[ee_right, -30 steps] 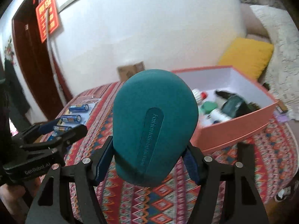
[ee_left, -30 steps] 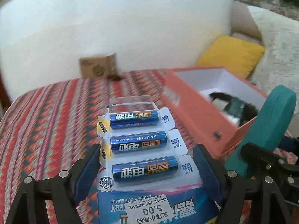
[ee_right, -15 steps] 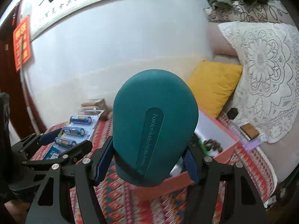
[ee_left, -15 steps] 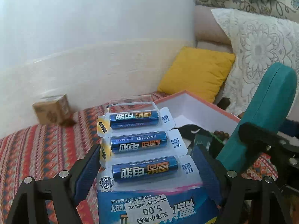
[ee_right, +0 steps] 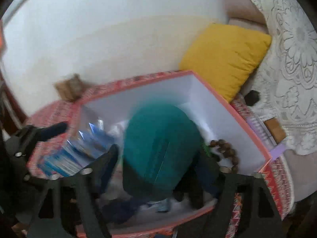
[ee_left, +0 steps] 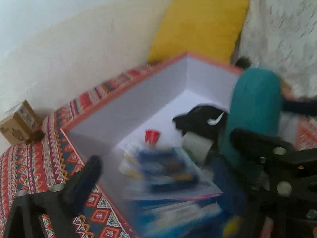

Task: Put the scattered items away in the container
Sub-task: 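Carry the battery card and glasses case into the pink box and open both grippers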

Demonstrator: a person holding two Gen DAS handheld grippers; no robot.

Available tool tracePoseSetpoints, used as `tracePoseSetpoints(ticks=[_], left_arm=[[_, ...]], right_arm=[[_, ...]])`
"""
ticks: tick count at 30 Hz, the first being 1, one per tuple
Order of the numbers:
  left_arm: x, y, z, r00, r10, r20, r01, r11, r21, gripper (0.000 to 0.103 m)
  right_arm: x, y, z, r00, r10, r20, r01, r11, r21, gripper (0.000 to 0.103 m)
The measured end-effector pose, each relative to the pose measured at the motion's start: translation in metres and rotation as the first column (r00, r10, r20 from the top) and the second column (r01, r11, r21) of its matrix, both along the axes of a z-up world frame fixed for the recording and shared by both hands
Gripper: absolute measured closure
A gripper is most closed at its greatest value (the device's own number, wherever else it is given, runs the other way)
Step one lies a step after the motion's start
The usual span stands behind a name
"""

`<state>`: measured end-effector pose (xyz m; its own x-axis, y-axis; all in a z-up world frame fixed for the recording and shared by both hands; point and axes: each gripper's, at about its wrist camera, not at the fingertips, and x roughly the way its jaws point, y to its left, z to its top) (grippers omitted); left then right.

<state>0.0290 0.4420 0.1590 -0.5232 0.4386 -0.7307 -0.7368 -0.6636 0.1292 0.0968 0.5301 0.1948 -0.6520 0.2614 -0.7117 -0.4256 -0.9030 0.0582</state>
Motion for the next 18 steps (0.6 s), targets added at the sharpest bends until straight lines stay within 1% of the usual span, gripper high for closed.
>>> tracePoseSetpoints(ticks=[2, 3, 5, 9, 13, 18], left_arm=[[-0.001, 0.007, -0.008, 1.0, -0.008, 0.006, 0.008, 1.0, -0.018, 0.0], [-0.001, 0.009, -0.011, 1.0, -0.005, -0.003, 0.005, 1.0, -0.028, 0.0], [0.001, 0.012, -0.015, 1.0, -0.005, -0.013, 0.004, 0.999, -0.044, 0.0], [0.002, 0.012, -0.017, 1.0, -0.004, -0.003, 0.004, 0.999, -0.052, 0.0], [0.005, 0.005, -0.008, 1.0, 0.014, -0.014, -0.015, 0.999, -0.049, 0.0], [0.02, -0.023, 0.013, 0.999, 0.034, -0.013, -0.035, 0.999, -0.02, 0.0]], right_arm=[[-0.005, 0.0, -0.005, 1.0, 0.0, 0.013, -0.001, 0.999, 0.039, 0.006], [-0.007, 0.002, -0.008, 1.0, 0.002, 0.019, -0.003, 0.999, 0.037, 0.006], [-0.01, 0.008, -0.013, 1.0, 0.002, 0.023, -0.002, 1.0, -0.004, 0.006], [-0.01, 0.013, -0.021, 1.0, -0.003, 0.016, 0.004, 0.998, -0.069, 0.006], [0.0, 0.007, -0.019, 1.0, -0.015, 0.004, 0.015, 0.997, -0.071, 0.006], [0.022, -0.006, -0.003, 0.999, -0.029, -0.014, 0.028, 0.997, -0.065, 0.006]])
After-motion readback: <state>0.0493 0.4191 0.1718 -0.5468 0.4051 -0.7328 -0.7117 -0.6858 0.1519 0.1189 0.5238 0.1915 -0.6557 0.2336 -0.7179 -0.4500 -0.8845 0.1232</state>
